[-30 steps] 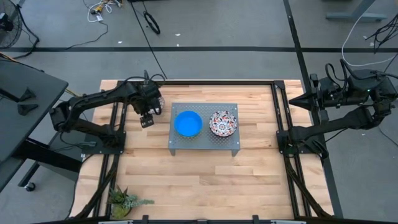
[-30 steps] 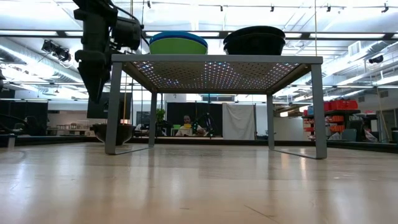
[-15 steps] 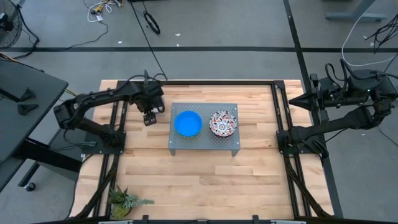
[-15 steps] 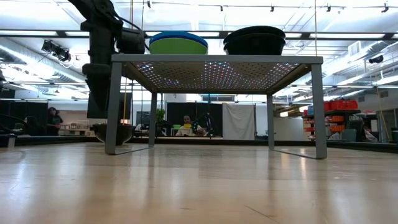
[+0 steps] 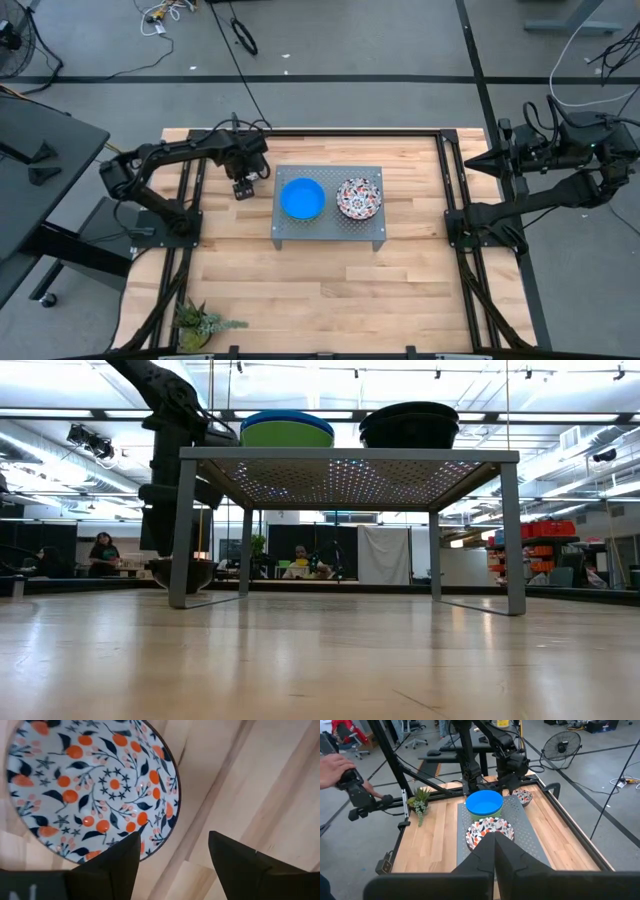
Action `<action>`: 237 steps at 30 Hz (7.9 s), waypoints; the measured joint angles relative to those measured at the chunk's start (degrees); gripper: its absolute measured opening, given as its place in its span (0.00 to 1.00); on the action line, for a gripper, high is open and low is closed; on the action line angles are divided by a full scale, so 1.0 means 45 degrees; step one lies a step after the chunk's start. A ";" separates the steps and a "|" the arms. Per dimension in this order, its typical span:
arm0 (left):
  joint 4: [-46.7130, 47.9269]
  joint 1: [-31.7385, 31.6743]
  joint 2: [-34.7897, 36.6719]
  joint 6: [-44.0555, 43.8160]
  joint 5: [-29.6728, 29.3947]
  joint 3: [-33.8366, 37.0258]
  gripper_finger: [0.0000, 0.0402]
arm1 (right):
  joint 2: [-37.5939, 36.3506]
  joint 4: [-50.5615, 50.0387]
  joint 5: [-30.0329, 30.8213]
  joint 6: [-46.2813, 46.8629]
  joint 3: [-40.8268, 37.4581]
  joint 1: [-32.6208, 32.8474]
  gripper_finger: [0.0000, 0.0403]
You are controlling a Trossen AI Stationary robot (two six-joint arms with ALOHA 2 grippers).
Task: Pick & Place Mini bowls
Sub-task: Stack the white patterned bowl on top of the white patterned bowl on the shelf
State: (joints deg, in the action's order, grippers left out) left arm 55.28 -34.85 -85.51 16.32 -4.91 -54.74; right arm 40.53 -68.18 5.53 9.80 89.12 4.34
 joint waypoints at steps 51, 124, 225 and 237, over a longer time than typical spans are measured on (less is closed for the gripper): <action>-0.0422 -0.0152 -0.1652 -0.0151 -0.0127 -0.0053 0.11 | -0.0001 0.0000 0.0002 0.0000 0.0000 0.0001 0.02; 0.4844 0.7434 -0.1051 0.2402 -0.6416 -1.0948 0.03 | 0.0000 0.0000 -0.0003 0.0000 0.0000 0.0000 0.02; -1.2989 1.1209 -0.1051 -0.4298 1.0828 -1.0953 0.03 | 0.1114 0.7566 -0.0125 -0.0500 0.0000 0.0000 0.02; -1.3005 1.1214 -0.1051 -0.4560 1.1441 -1.0953 0.03 | 0.3195 0.9509 -0.3944 -0.0603 0.0000 0.0005 0.02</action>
State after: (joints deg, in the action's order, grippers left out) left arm -3.24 15.62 -90.24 -4.20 46.58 -104.03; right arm 54.91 -25.39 -12.22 7.09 89.12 4.36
